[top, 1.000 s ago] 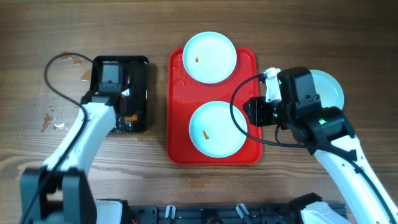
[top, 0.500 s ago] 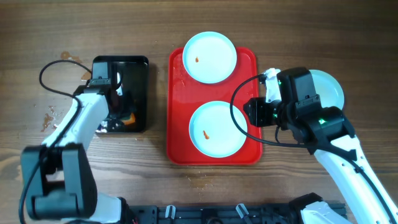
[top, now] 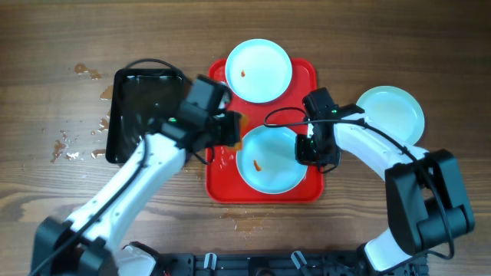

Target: Clean dirty plates on tray and stack at the side

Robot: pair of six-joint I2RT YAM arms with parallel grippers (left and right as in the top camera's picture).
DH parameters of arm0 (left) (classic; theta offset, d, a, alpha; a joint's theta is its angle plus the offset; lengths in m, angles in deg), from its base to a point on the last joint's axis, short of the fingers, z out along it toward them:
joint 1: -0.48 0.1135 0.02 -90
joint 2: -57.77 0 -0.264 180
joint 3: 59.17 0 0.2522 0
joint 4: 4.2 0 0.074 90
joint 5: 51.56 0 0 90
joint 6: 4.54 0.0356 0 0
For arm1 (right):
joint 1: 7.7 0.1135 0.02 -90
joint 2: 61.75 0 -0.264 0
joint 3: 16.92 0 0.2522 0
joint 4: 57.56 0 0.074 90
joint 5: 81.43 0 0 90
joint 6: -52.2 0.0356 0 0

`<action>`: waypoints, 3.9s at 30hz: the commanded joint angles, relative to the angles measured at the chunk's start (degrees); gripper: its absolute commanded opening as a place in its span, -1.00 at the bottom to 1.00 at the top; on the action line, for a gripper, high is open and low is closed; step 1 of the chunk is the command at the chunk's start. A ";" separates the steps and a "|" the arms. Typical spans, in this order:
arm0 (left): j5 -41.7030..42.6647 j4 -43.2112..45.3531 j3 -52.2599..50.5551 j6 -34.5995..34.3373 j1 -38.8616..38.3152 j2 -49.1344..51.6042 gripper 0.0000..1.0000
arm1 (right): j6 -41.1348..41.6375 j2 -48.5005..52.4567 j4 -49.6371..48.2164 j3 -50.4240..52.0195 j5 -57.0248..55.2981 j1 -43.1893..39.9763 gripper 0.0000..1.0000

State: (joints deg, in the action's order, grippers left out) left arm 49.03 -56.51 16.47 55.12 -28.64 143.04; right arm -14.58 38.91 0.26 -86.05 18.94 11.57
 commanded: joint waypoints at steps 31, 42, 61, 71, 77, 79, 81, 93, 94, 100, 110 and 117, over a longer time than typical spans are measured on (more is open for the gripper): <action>-25.35 3.10 -0.04 -16.09 -14.49 27.76 -0.92 | 2.56 2.95 -2.47 0.52 4.17 0.11 -0.87; -35.04 -1.75 -0.04 -12.09 -10.34 26.75 -0.92 | 4.42 2.95 -2.38 0.52 4.52 0.11 -0.91; -10.71 -5.68 -0.09 1.90 10.75 -13.35 -0.92 | 0.42 -3.41 -2.71 -1.40 1.62 -0.15 -0.91; -19.32 16.85 -9.51 -4.87 -10.54 7.52 -0.92 | 3.96 -3.39 -1.14 -1.40 1.68 -0.15 -0.91; -24.44 22.97 -9.51 -9.14 -15.15 16.50 -0.92 | 4.26 -3.39 -1.09 -1.40 1.68 -0.15 -0.92; -29.88 22.25 -9.51 -7.87 -15.15 18.67 -0.92 | 4.33 -3.39 -1.09 -1.40 1.68 -0.15 -0.91; -34.18 19.54 -9.51 -5.90 -15.13 20.44 -0.92 | 4.39 -3.39 -1.09 -1.40 1.70 -0.15 -0.91; -43.06 13.53 -8.26 -1.99 -10.91 0.85 -0.92 | 4.50 -3.39 -0.90 -1.40 1.68 -0.15 -0.91; -42.99 12.72 -8.26 -1.99 -9.99 -1.01 -0.92 | 4.90 -3.39 -0.85 -1.40 1.66 -0.15 -0.91; -30.21 4.04 -8.33 0.13 8.63 -12.04 -0.92 | -1.46 -4.68 -1.16 -2.40 1.27 -0.15 -0.91; -8.00 12.72 -15.15 19.69 35.78 1.40 -0.92 | -8.11 -22.36 -1.95 -2.45 -18.60 4.83 -0.91; -8.04 12.20 -15.15 19.67 35.78 3.02 1.00 | -8.70 -27.91 -1.25 -2.49 -61.07 28.13 -0.91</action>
State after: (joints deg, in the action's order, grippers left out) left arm 40.11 -44.09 1.35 74.15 6.88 145.90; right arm -21.68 11.96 0.52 -87.08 -24.44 33.56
